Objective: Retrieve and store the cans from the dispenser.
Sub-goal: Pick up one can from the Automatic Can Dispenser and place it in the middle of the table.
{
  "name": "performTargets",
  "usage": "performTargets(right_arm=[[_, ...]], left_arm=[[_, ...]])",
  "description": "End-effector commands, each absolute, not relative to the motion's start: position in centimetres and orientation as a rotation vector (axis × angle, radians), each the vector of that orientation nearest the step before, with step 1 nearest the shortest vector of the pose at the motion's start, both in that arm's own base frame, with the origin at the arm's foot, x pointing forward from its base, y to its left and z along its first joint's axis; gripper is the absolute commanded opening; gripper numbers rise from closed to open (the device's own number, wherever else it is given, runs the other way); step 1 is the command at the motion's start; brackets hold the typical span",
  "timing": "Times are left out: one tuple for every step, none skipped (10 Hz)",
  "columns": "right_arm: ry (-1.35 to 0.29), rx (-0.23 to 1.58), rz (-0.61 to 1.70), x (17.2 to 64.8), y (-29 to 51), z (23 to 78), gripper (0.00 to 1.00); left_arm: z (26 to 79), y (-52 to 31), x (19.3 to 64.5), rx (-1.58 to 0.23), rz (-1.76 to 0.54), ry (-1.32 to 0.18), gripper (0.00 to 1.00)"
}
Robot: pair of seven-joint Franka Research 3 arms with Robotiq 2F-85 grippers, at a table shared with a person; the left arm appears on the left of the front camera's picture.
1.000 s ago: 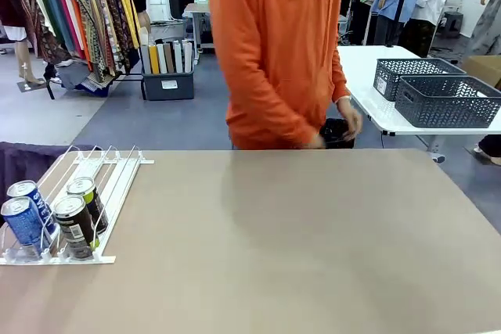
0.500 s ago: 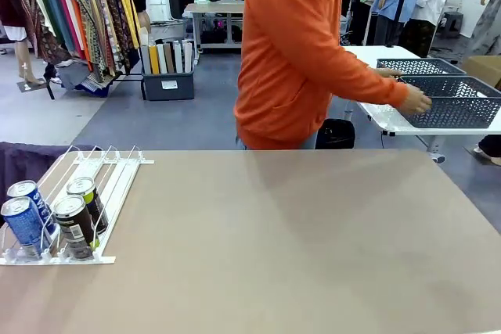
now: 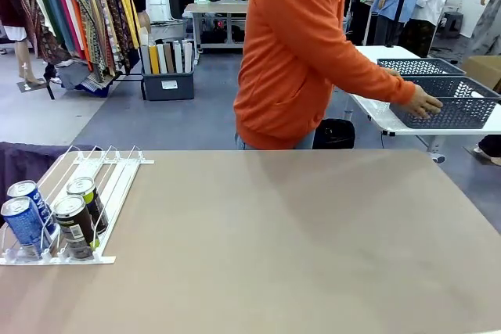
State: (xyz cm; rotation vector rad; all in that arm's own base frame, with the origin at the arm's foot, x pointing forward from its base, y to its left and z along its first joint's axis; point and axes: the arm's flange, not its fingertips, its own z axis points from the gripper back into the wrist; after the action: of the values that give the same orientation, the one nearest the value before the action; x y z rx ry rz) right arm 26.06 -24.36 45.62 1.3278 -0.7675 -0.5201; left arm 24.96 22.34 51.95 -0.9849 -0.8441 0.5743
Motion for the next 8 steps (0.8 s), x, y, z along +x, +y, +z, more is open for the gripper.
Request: performTargets(right_arm=[[-0.778, 1.333, -0.509, 26.4, -24.4, 45.9, 1.00], [-0.778, 1.333, -0.509, 26.4, -24.4, 45.9, 1.00], [-0.778, 1.333, -0.509, 26.4, -24.4, 45.9, 1.00], [-0.778, 1.333, -0.509, 26.4, -24.4, 45.9, 1.00], [-0.778, 1.333, -0.509, 26.4, -24.4, 45.9, 1.00], [-0.778, 1.333, -0.509, 26.4, -24.4, 45.9, 1.00], [-0.778, 1.333, -0.509, 26.4, -24.4, 45.9, 1.00], [-0.778, 1.333, -0.509, 26.4, -24.4, 45.9, 1.00]], left_arm=[[55.2, 16.3, 25.6, -0.777, 0.340, -0.789, 1.00], [56.2, 11.9, 26.6, -0.623, 0.176, -0.732, 1.00], [56.3, 7.4, 27.7, -0.447, 0.037, -0.674, 1.00], [55.7, 3.2, 28.6, -0.284, -0.050, -0.638, 1.00], [54.8, 0.7, 29.6, -0.240, -0.104, -0.602, 1.00], [53.6, -0.9, 30.6, -0.172, -0.108, -0.577, 1.00], [52.4, -2.1, 31.0, -0.153, -0.125, -0.533, 1.00], [51.7, -2.7, 31.0, -0.183, -0.159, -0.494, 1.00]])
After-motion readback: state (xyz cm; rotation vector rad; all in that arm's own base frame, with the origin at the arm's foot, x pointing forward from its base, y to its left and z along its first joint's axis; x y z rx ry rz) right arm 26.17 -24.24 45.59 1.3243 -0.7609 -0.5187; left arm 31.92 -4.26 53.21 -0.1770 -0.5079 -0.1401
